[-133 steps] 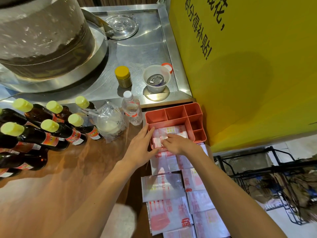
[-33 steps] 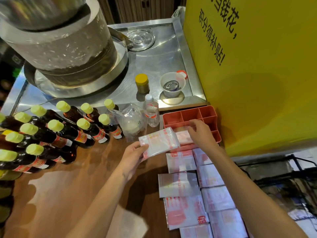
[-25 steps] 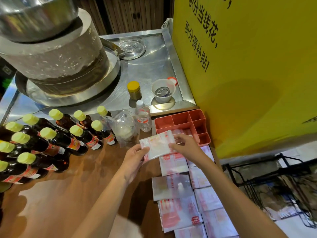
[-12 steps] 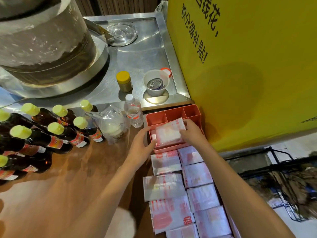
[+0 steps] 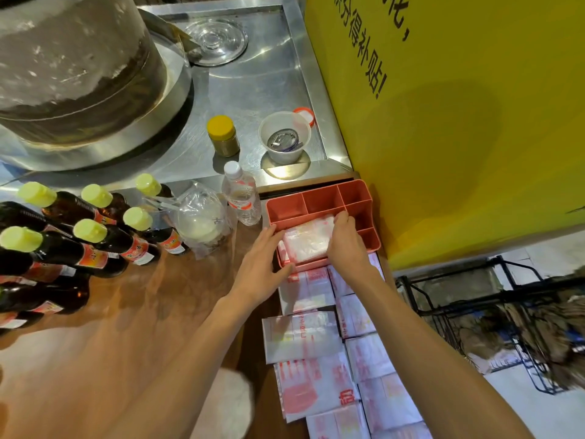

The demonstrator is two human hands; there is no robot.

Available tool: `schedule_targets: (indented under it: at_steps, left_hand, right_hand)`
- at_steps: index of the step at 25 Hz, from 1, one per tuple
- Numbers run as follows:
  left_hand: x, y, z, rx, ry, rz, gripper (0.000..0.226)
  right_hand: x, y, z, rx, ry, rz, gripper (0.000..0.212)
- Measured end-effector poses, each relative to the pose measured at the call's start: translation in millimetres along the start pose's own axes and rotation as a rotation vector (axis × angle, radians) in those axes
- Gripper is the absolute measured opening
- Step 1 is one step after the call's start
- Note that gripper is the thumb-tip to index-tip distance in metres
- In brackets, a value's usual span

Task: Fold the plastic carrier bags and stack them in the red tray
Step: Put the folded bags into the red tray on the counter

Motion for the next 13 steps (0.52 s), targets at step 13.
schedule_targets:
  at_steps: [13]
  left_hand:
    - [2,0,5,0.042,0.029,-0.184,0.074]
  right_hand:
    - [15,10,27,0.388,-0.416,0.311,0.047]
Point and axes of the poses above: each hand's wrist, its own z-axis away from the middle knuckle, its own y-axis out of the palm, x = y × z, the point moved 4 cm from there along -z, towards the middle knuckle, and after that the axes turned 8 degrees about z, right-handed, at the moved point
